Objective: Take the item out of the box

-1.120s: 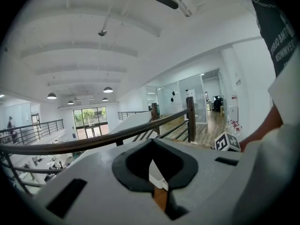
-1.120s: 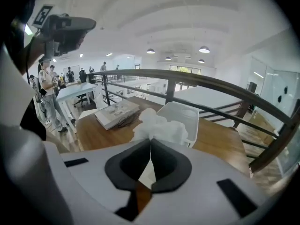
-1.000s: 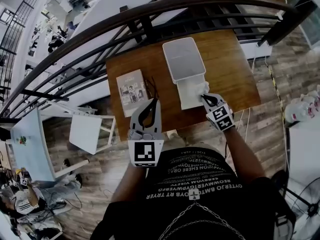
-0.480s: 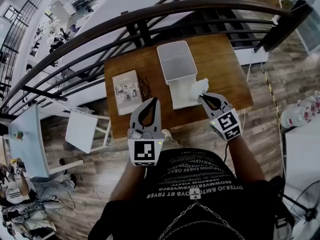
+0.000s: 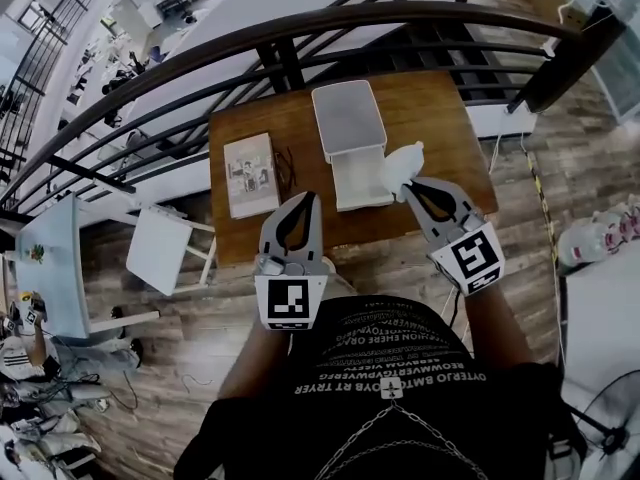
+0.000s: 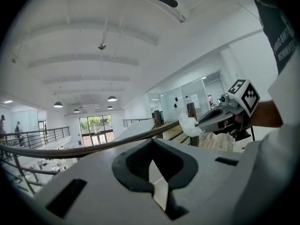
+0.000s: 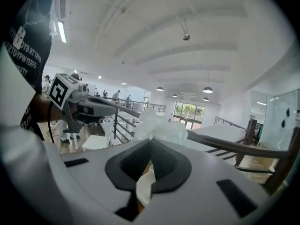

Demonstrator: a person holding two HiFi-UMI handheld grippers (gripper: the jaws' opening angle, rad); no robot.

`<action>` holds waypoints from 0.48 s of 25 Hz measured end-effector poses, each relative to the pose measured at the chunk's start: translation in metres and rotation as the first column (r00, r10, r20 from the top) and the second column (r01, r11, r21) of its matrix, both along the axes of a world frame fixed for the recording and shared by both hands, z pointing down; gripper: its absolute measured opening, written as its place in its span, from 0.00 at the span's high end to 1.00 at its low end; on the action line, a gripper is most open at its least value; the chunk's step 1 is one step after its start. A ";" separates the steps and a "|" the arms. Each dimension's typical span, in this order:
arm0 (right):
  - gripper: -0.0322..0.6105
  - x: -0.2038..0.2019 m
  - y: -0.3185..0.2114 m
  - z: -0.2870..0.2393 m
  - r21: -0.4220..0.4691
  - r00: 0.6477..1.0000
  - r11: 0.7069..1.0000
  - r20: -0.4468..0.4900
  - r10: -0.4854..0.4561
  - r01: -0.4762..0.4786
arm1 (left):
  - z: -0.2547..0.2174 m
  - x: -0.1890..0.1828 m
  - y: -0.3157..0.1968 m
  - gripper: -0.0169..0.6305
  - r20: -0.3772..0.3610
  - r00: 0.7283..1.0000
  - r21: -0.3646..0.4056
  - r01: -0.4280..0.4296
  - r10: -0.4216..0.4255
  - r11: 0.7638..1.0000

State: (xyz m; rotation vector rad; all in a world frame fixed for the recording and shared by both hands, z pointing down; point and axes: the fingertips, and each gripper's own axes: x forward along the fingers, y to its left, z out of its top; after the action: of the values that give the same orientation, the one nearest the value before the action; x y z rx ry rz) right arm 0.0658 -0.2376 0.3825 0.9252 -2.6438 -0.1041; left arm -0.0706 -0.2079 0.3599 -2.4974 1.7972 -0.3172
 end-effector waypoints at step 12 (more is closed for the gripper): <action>0.95 0.025 0.041 -0.045 0.041 0.995 0.997 0.074 -0.066 0.063 | -0.001 0.035 0.044 0.96 0.021 0.999 -0.022 0.029 -0.029 0.999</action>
State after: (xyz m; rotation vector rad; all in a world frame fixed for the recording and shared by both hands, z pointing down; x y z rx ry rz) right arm 0.0905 -0.1970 0.3379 0.8727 -2.7510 -0.1390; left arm -0.0357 -0.1641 0.3590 -2.4753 1.8342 -0.3653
